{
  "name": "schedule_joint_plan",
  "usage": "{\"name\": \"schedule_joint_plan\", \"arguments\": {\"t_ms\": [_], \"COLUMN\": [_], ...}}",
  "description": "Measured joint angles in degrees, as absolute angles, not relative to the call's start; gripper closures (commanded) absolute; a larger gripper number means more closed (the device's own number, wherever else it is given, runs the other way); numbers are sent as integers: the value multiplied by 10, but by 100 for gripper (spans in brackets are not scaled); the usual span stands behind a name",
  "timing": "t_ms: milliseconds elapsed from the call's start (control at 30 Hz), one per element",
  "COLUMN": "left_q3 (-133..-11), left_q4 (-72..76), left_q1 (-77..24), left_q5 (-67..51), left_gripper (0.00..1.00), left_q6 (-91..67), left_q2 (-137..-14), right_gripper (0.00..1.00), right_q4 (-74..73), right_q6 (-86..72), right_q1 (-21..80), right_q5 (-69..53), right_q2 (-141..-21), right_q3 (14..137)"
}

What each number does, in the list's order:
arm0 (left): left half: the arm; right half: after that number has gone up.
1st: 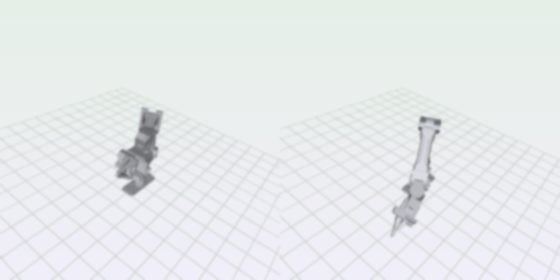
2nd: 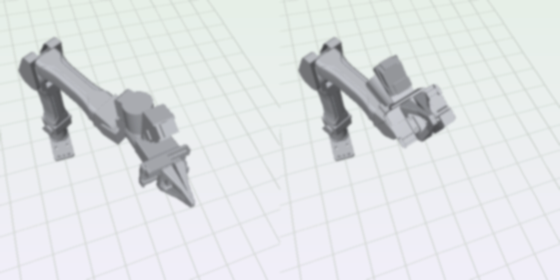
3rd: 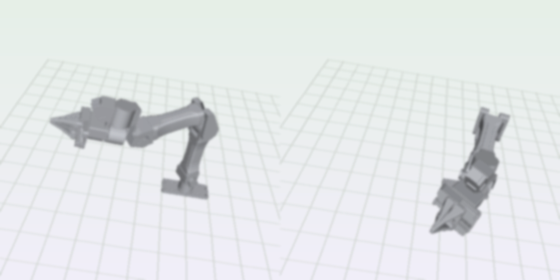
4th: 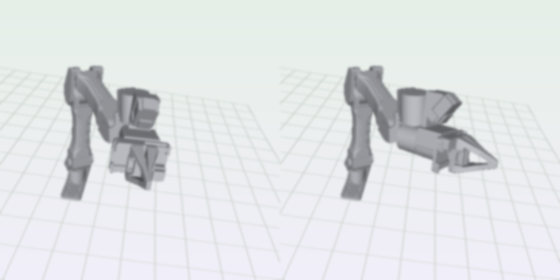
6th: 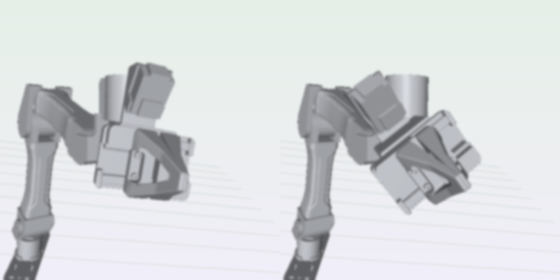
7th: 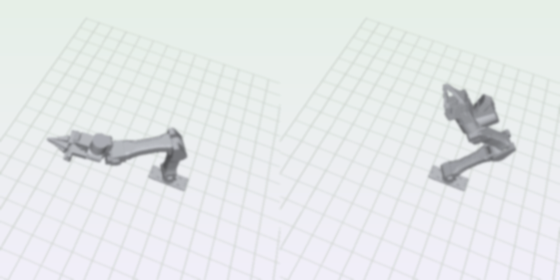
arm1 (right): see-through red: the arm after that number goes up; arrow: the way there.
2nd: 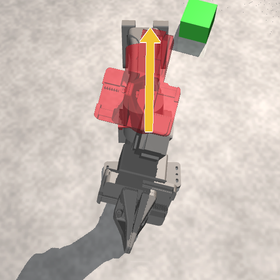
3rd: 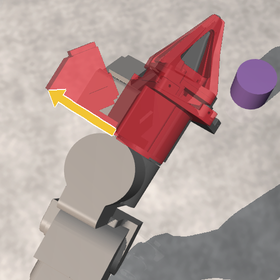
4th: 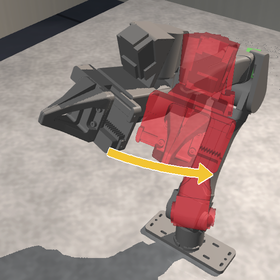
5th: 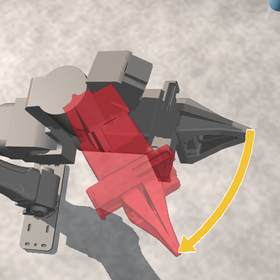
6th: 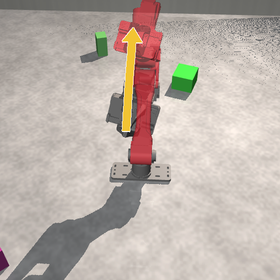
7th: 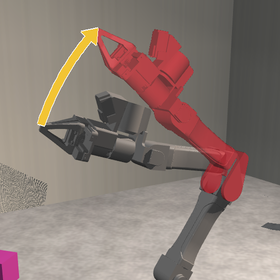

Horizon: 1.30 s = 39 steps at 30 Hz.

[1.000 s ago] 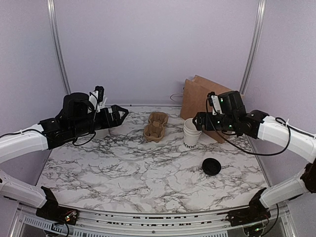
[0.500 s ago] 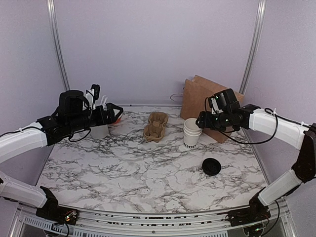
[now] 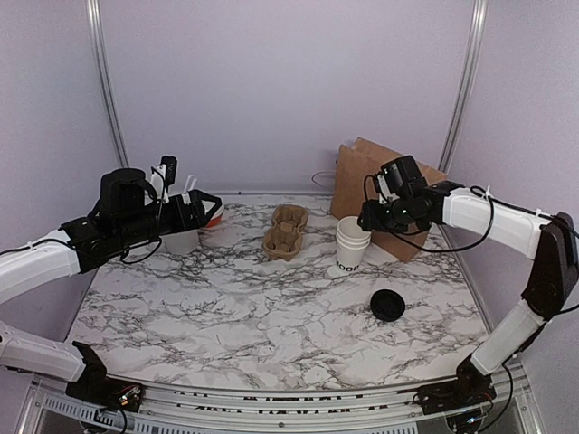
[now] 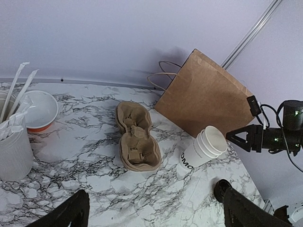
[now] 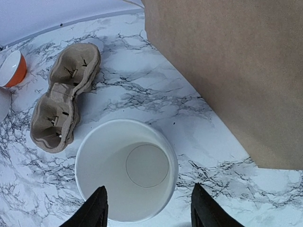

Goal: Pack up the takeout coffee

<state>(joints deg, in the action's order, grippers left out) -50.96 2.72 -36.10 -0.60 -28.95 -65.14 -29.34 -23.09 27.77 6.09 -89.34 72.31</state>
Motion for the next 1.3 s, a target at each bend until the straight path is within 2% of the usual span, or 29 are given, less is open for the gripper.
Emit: {"name": "schedule_joint_plan", "arguments": {"t_ms": [467,867,1133,1300], "left_q3": [-509,-505,-505,-504], "left_q4": [27,27,27,27], "left_q1": [-361,-361,-361,-361], "left_q5": [-6,-6,-6,-6], "left_gripper": [1,1,1,1], "left_q6": [-294,-296,-296,-296], "left_q2": [-642,-632,-629,-628], "right_gripper": [56,76,78,85], "right_q4": [-289,-286,-287,-288], "right_q6": [-238,-245,-244,-245], "right_q1": [277,277,277,277], "right_q5": [54,55,62,65], "right_q2": [-912,-928,-938,-947], "right_q3": [723,723,723,726]}}
